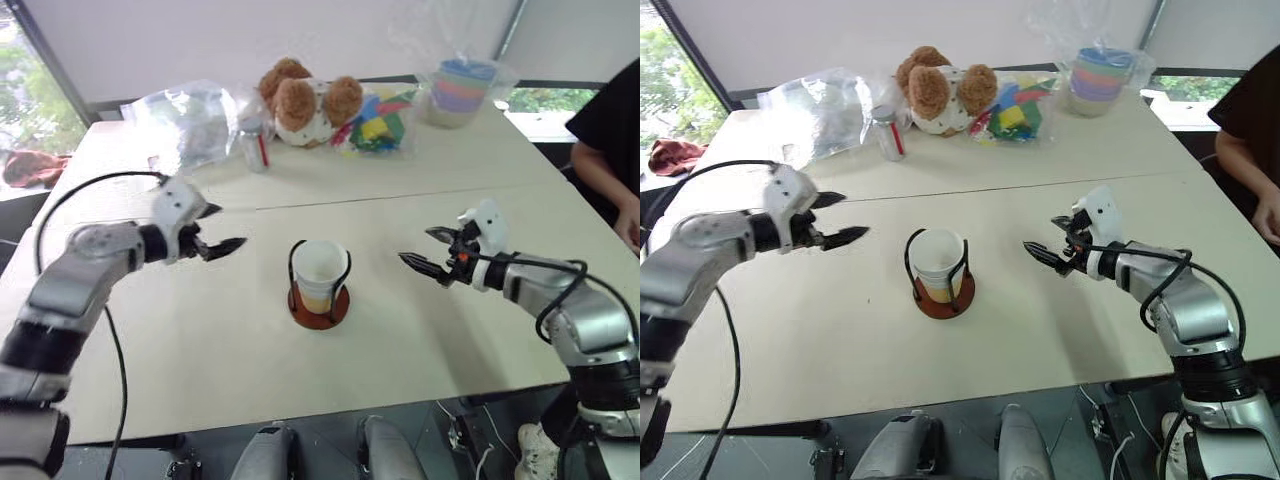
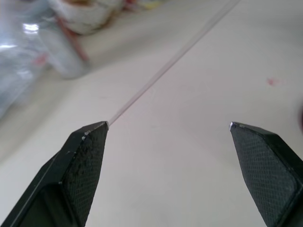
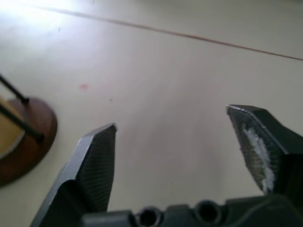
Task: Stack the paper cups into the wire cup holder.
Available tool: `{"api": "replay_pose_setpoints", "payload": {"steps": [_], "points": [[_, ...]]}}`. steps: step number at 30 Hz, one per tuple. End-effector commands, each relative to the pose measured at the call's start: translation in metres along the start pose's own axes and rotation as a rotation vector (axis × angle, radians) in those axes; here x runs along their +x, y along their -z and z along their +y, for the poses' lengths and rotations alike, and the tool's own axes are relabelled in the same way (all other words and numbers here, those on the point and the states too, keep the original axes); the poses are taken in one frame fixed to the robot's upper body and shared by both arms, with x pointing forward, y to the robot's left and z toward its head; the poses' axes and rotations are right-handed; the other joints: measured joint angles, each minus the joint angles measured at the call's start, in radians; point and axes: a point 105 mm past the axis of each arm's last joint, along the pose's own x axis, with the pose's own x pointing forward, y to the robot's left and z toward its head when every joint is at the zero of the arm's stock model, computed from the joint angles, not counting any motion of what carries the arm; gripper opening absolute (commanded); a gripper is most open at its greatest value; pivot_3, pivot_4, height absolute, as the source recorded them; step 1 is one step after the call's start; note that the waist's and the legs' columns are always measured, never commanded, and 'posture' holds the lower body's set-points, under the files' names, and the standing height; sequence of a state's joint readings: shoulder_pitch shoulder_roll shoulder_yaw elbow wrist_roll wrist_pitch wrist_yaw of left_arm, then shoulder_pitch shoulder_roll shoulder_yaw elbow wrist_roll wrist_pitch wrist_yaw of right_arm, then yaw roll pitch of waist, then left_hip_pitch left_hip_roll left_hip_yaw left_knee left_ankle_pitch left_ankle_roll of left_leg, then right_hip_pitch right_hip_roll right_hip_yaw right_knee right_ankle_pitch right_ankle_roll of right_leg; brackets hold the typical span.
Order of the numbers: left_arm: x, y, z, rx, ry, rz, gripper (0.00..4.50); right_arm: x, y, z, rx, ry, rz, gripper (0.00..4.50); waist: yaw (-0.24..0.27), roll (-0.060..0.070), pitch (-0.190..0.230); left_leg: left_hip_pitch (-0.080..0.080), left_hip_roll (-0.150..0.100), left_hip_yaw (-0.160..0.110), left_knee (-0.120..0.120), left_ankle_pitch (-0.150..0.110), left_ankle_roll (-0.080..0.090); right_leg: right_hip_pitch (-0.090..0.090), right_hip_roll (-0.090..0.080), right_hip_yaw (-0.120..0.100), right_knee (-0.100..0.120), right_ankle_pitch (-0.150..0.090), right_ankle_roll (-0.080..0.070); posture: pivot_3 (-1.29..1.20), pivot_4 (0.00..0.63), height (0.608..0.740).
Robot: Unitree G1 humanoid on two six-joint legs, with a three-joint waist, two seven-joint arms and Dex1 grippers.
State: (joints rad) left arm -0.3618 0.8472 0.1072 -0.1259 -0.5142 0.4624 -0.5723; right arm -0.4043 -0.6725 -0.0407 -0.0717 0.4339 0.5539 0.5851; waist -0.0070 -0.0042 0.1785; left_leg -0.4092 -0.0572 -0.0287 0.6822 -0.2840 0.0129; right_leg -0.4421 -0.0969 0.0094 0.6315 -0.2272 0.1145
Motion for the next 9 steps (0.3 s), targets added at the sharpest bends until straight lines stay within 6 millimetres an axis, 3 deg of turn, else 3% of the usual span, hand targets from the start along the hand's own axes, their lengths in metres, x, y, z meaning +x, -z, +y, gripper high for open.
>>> {"api": "replay_pose_setpoints", "payload": {"steps": [1,4,9], "points": [[-0.026,-0.002,-0.011,-0.118,-0.178,-0.09,4.22,-0.004,-0.028,-0.026,0.005,0.124,-0.174,4.02,0.005,0.001,-0.001,0.001,-0.001,0.0,0.0,0.0,0.0,0.001,-0.001,0.001,0.0,0.0,0.0,0.0,0.15,0.74],[-0.028,0.031,-0.038,-0.251,-0.208,-0.073,4.22,0.006,-0.015,-0.024,0.1,0.128,-0.233,4.02,0.02,-0.001,-0.002,0.003,-0.002,0.0,0.0,-0.001,0.001,0.005,0.0,0.002,-0.001,0.001,0.0,0.0,0.15,0.74],[-0.032,0.047,-0.03,-0.346,-0.353,-0.114,4.22,0.012,0.005,-0.023,0.125,0.167,-0.237,4.02,0.025,-0.002,-0.003,0.007,-0.002,-0.003,0.0,-0.001,0.001,0.009,0.0,-0.001,-0.001,0.003,-0.003,0.0,0.15,0.74]]}}
